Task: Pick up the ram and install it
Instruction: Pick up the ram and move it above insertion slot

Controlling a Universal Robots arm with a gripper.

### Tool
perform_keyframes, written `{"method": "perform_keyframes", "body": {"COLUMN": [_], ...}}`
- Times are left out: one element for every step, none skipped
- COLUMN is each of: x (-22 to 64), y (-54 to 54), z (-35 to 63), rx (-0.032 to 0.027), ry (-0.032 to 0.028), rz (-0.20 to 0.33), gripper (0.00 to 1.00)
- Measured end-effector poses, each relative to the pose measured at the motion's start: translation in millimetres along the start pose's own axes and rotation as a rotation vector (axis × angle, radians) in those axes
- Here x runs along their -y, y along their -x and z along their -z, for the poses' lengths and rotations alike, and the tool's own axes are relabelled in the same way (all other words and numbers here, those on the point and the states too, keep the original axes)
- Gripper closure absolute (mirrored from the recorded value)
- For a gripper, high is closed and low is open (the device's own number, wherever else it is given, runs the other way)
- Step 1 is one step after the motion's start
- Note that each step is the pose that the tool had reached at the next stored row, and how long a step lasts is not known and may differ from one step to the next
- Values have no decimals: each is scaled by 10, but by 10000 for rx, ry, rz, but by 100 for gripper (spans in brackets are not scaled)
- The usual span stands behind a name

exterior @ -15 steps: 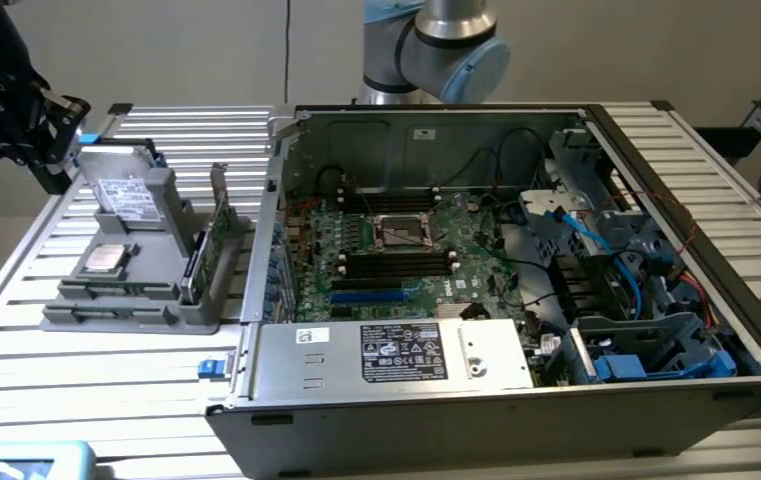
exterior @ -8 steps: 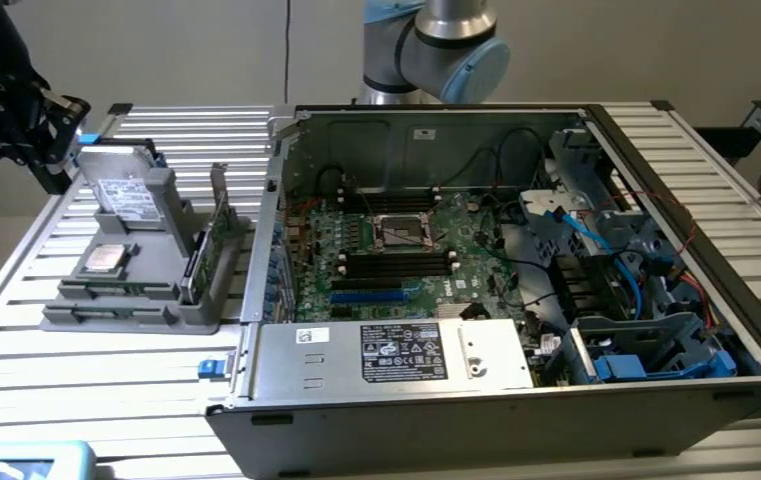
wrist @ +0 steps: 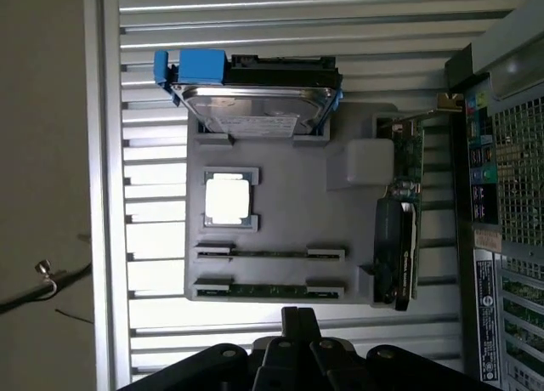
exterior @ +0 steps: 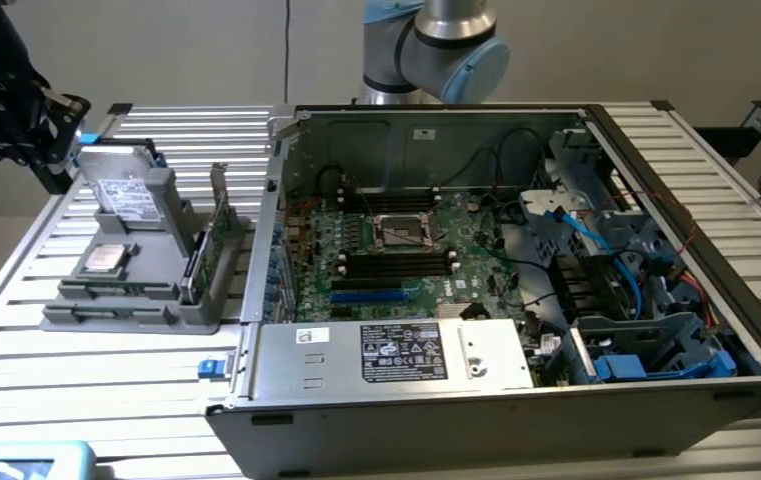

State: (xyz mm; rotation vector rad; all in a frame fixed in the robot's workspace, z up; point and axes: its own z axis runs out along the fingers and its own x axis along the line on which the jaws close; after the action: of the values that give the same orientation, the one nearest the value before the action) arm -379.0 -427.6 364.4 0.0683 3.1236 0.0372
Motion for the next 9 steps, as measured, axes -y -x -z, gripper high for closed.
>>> {"method": "perform_keyframes", "body": {"x": [0,0,0,0,0,0,0,0,0], "y": [0,0,-1,0,0,-1,-1,-1,-1], "z": [0,0,0,0,0,0,0,0,0], "rx": [-3,-8,-13,-17,-22,-26,-30,-35,-39], "ry": [4,7,10,14,17,20,23,27,29], "rz": [179,358,539,718,904,1083,1263,1459,1638], "gripper": [89,89,89,89,89,89,89,89,89]}}
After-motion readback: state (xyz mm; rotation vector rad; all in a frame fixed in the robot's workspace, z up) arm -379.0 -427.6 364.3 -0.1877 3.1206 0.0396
